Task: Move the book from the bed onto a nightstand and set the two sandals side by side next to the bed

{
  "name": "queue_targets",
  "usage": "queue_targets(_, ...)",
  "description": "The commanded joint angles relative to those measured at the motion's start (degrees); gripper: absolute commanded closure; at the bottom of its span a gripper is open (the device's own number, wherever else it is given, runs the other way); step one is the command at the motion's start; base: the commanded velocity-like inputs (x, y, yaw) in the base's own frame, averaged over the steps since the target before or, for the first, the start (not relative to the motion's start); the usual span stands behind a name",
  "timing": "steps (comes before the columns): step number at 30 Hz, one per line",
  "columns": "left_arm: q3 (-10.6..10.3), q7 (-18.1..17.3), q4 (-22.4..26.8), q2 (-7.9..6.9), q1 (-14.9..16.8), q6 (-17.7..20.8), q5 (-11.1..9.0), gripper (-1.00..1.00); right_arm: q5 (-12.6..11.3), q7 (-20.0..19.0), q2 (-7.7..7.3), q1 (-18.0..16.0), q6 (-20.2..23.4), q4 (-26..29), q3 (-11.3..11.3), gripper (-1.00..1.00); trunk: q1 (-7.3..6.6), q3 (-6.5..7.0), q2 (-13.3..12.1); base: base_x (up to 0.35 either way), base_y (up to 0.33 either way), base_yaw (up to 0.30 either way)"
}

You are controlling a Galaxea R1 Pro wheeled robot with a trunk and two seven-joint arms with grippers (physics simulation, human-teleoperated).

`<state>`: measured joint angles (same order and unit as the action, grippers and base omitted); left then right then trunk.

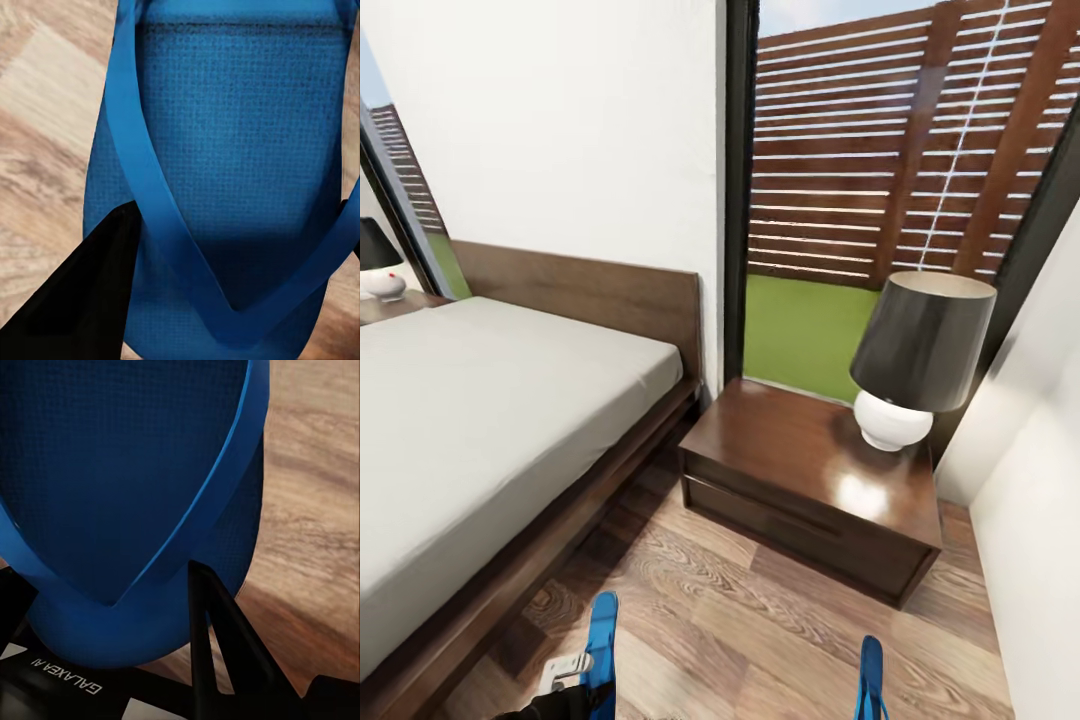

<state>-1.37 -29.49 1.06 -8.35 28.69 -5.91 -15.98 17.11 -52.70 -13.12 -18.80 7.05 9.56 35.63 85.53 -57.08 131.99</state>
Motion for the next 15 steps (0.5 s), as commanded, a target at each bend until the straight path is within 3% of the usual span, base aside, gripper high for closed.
queue_targets(1, -0.1, -0.1, -0.1, 0.00, 0.1, -0.2, -0.2, 1.00, 0.3, -0.3, 0.02, 0.0, 0.6, 0.1, 0.5, 1.00, -0.01, -0.05, 0.0, 0.000, 0.000, 0.289)
queue_targets(15, -0.1, -0.1, -0.1, 0.00, 0.1, -0.2, -0.2, 1.00, 0.3, -0.3, 0.02, 0.0, 0.6, 0.1, 0.5, 1.00, -0.01, -0.05, 0.0, 0.000, 0.000, 0.289)
